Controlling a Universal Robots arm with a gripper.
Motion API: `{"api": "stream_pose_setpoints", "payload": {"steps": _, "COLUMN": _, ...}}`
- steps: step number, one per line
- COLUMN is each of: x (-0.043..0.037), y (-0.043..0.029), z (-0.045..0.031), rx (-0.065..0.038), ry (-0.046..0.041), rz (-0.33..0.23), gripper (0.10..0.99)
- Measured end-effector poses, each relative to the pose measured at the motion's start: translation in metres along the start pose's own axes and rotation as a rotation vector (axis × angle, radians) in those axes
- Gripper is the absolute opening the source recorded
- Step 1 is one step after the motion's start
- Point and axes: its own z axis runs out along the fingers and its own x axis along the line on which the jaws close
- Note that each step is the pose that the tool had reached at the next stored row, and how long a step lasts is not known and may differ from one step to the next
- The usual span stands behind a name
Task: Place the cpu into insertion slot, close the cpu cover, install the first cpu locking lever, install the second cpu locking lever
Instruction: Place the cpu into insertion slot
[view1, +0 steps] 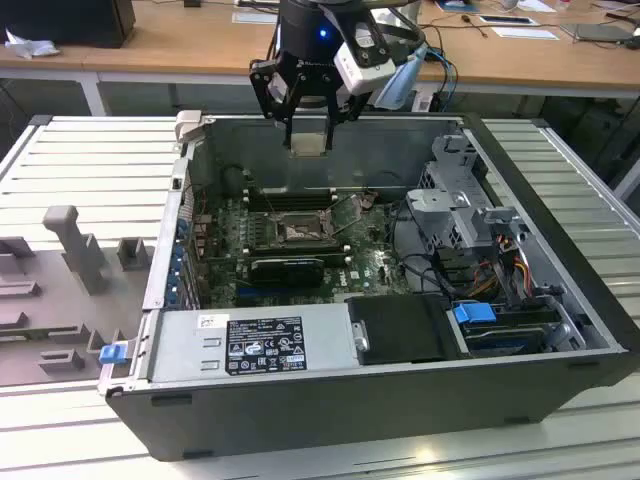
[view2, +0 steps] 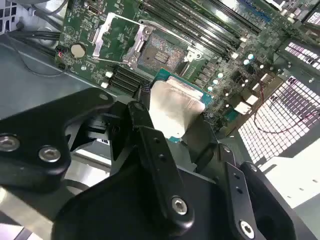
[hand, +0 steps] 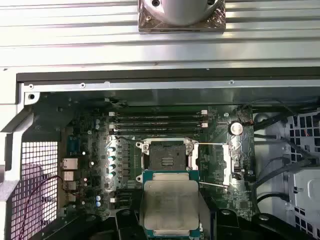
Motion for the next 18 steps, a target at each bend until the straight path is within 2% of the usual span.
{"api": "stream_pose_setpoints", "payload": {"steps": 1, "x": 0.0, "y": 0.0, "z": 0.0, "rx": 0.0, "ry": -0.0026, "rz": 0.029, "gripper": 0.529}}
{"api": "stream_pose_setpoints", "payload": {"steps": 2, "x": 0.0, "y": 0.0, "z": 0.0002, "rx": -0.002, "ry": -0.0083, "rz": 0.093, "gripper": 0.529}}
{"api": "stream_pose_setpoints", "payload": {"steps": 3, "x": 0.0, "y": -0.0001, "z": 0.0002, "rx": -0.002, "ry": -0.011, "rz": 0.123, "gripper": 0.529}}
{"api": "stream_pose_setpoints", "payload": {"steps": 13, "x": -0.0001, "y": -0.0017, "z": 0.0021, "rx": -0.003, "ry": -0.013, "rz": 0.145, "gripper": 0.529}}
{"api": "stream_pose_setpoints", "payload": {"steps": 15, "x": -0.0001, "y": -0.0018, "z": 0.0034, "rx": -0.004, "ry": -0.0206, "rz": 0.233, "gripper": 0.529}}
{"api": "stream_pose_setpoints", "payload": {"steps": 18, "x": -0.0001, "y": -0.0019, "z": 0.0041, "rx": -0.005, "ry": -0.0234, "rz": 0.273, "gripper": 0.529}}
